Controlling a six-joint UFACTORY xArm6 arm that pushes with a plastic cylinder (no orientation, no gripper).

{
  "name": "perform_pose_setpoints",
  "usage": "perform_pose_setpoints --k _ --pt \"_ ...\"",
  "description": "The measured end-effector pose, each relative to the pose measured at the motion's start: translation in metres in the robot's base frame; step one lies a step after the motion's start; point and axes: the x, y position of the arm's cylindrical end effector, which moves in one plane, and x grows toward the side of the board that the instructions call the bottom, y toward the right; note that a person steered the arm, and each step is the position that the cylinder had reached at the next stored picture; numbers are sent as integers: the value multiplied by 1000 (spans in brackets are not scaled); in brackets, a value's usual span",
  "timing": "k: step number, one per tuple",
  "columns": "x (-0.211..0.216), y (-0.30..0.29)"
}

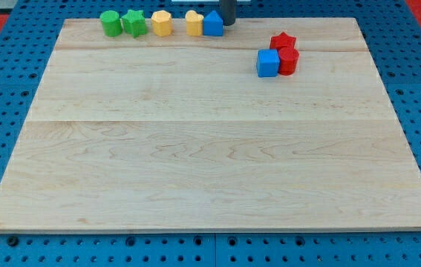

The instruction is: Slide blue cube towards blue triangle

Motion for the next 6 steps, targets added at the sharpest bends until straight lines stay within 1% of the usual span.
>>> perform_pose_setpoints --k 1,2,3,4,5,6 --pt "0 0" --pt "11 49" --pt "46 46" --pt "93 25" --pt "133 22" --pt "174 36"
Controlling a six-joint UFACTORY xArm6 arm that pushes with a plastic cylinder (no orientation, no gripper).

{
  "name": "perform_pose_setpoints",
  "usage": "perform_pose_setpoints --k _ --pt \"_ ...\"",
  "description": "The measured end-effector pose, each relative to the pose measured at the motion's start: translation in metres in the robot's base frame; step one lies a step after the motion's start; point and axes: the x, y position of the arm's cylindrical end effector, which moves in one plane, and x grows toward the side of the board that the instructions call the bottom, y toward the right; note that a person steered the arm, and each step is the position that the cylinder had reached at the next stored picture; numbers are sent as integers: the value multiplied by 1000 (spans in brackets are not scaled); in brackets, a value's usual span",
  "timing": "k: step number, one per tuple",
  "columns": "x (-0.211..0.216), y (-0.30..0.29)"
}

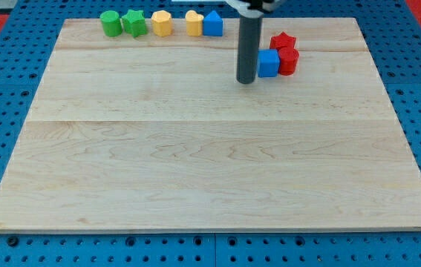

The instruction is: Slide blue cube towards blue triangle

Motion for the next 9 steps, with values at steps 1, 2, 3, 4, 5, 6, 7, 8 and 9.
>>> perform_pose_setpoints --k 1,2,3,4,5,6,7,8,9 --pt "6 27" --pt "-21 34" --pt "-45 19" --pt "-68 19" --pt "-85 19" --pt "-90 19" --pt "-102 19" --pt "-120 19" --pt "-126 19"
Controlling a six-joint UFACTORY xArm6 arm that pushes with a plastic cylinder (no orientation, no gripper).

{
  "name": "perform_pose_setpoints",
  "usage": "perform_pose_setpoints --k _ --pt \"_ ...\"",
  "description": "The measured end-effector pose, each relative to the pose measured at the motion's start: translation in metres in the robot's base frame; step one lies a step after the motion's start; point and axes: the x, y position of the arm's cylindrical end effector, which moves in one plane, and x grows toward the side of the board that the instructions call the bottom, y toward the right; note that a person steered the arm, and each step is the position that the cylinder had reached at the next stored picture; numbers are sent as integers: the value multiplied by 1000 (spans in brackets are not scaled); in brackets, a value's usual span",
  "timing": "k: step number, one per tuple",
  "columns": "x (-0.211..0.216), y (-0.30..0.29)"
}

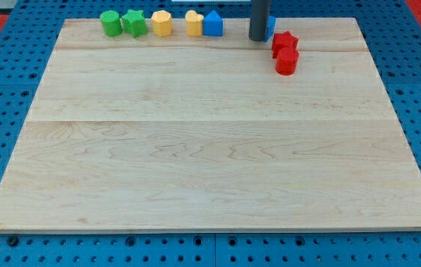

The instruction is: Slide blue cube towards blue triangle

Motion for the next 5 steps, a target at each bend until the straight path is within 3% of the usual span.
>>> perform_pose_setpoints --k 3,5 --pt "-14 17" --pt "-17 93"
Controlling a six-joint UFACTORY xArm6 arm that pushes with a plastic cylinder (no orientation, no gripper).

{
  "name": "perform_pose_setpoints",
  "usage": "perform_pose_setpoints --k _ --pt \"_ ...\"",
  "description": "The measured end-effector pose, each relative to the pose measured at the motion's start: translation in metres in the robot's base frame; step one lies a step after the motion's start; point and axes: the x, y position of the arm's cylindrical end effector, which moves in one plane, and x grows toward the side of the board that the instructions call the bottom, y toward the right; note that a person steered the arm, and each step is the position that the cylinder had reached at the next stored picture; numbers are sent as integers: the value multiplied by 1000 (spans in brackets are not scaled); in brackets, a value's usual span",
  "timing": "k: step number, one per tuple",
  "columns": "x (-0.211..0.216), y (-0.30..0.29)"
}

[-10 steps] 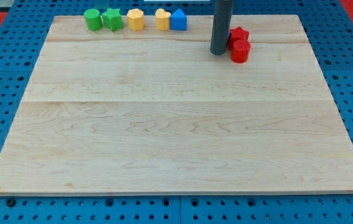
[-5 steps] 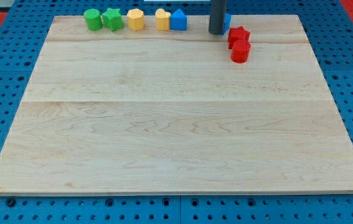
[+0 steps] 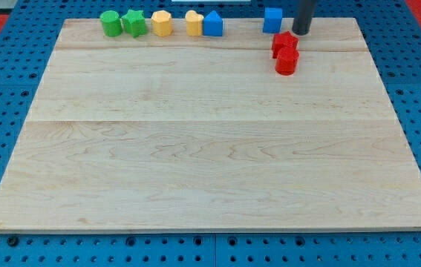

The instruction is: Slide blue cube towards blue triangle

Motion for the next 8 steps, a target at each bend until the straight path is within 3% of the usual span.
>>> perform_pose_setpoints --k 2,5,7,8 --pt "-25 -19" --pt "-26 -57" --pt "-29 -33" --pt "-31 -47"
